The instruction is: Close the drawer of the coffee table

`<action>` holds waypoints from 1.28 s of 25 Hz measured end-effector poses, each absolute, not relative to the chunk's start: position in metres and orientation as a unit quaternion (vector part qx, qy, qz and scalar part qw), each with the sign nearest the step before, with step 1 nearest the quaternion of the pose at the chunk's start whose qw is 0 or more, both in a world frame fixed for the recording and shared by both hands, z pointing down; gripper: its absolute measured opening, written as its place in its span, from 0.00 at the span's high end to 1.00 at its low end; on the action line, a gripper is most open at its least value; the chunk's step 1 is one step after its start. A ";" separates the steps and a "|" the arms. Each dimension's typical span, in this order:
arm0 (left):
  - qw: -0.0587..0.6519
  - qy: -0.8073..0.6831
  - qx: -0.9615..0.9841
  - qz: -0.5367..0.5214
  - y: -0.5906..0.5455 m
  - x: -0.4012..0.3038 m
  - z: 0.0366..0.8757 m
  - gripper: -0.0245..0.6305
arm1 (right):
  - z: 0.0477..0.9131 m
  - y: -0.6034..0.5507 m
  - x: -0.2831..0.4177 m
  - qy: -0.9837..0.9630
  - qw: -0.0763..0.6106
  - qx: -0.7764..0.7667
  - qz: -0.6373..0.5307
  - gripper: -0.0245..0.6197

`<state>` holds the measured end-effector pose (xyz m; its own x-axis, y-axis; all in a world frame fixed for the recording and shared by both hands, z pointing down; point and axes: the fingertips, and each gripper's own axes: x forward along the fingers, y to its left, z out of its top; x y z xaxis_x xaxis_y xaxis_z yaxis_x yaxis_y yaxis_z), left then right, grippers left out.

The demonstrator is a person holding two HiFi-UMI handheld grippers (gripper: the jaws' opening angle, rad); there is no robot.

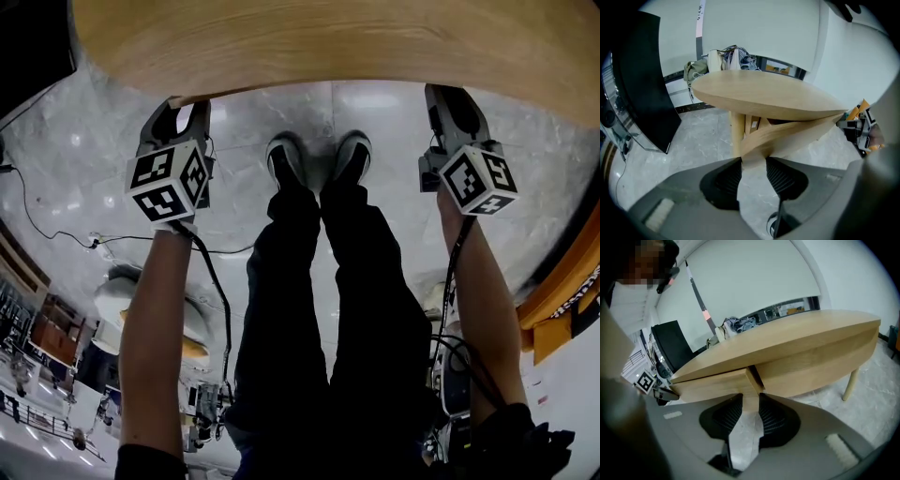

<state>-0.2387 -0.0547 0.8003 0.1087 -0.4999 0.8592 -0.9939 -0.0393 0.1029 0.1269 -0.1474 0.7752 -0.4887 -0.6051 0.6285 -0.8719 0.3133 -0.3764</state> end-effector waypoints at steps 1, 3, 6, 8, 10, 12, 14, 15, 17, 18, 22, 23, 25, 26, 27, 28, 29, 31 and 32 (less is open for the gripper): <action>0.374 -0.583 0.643 0.326 -0.058 -0.239 0.800 0.70 | 0.775 -0.151 0.127 -0.787 0.180 0.472 0.353 0.79; 0.370 -0.586 0.645 0.322 -0.063 -0.239 0.800 0.70 | 0.774 -0.157 0.126 -0.786 0.164 0.479 0.355 0.79; 0.363 -0.592 0.647 0.316 -0.072 -0.242 0.798 0.70 | 0.773 -0.165 0.125 -0.785 0.140 0.487 0.357 0.79; 0.358 -0.595 0.648 0.313 -0.078 -0.243 0.797 0.70 | 0.772 -0.171 0.123 -0.784 0.127 0.491 0.356 0.79; 0.356 -0.596 0.649 0.312 -0.084 -0.244 0.797 0.70 | 0.773 -0.175 0.123 -0.783 0.119 0.495 0.357 0.79; 0.354 -0.596 0.650 0.311 -0.086 -0.244 0.797 0.70 | 0.772 -0.177 0.124 -0.781 0.112 0.498 0.359 0.79; 0.352 -0.595 0.652 0.312 -0.085 -0.244 0.798 0.70 | 0.773 -0.176 0.123 -0.780 0.111 0.499 0.360 0.79; 0.350 -0.594 0.653 0.314 -0.085 -0.244 0.798 0.70 | 0.773 -0.176 0.123 -0.781 0.114 0.499 0.359 0.79; 0.345 -0.590 0.655 0.323 -0.084 -0.244 0.799 0.70 | 0.774 -0.174 0.123 -0.784 0.126 0.496 0.352 0.79; 0.342 -0.587 0.656 0.328 -0.082 -0.244 0.800 0.70 | 0.773 -0.173 0.124 -0.785 0.135 0.494 0.348 0.79; 0.352 -0.583 0.644 0.350 -0.065 -0.249 0.794 0.70 | 0.763 -0.158 0.126 -0.783 0.167 0.484 0.352 0.79; 0.356 -0.583 0.640 0.351 -0.058 -0.249 0.787 0.70 | 0.757 -0.153 0.126 -0.783 0.173 0.481 0.356 0.79; 0.354 -0.583 0.642 0.350 -0.047 -0.244 0.766 0.70 | 0.738 -0.142 0.126 -0.785 0.181 0.472 0.358 0.79; 0.348 -0.581 0.648 0.349 -0.043 -0.239 0.752 0.70 | 0.727 -0.136 0.125 -0.789 0.184 0.465 0.357 0.80; 0.342 -0.578 0.655 0.346 -0.040 -0.233 0.736 0.70 | 0.714 -0.130 0.123 -0.793 0.186 0.459 0.356 0.80; 0.337 -0.575 0.663 0.341 -0.038 -0.226 0.719 0.70 | 0.700 -0.124 0.121 -0.796 0.187 0.452 0.356 0.81; 0.335 -0.573 0.669 0.334 -0.037 -0.219 0.702 0.70 | 0.685 -0.119 0.118 -0.800 0.188 0.445 0.356 0.81; 0.336 -0.568 0.682 0.315 -0.037 -0.201 0.664 0.70 | 0.650 -0.110 0.110 -0.809 0.185 0.431 0.355 0.82; 0.339 -0.565 0.689 0.304 -0.037 -0.191 0.643 0.70 | 0.629 -0.108 0.105 -0.814 0.182 0.423 0.354 0.83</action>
<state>-0.1906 -0.0374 0.6428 0.1776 -0.5722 0.8006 -0.9835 -0.1327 0.1233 0.1047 -0.1076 0.6291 -0.5756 -0.5603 0.5955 -0.8177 0.3917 -0.4218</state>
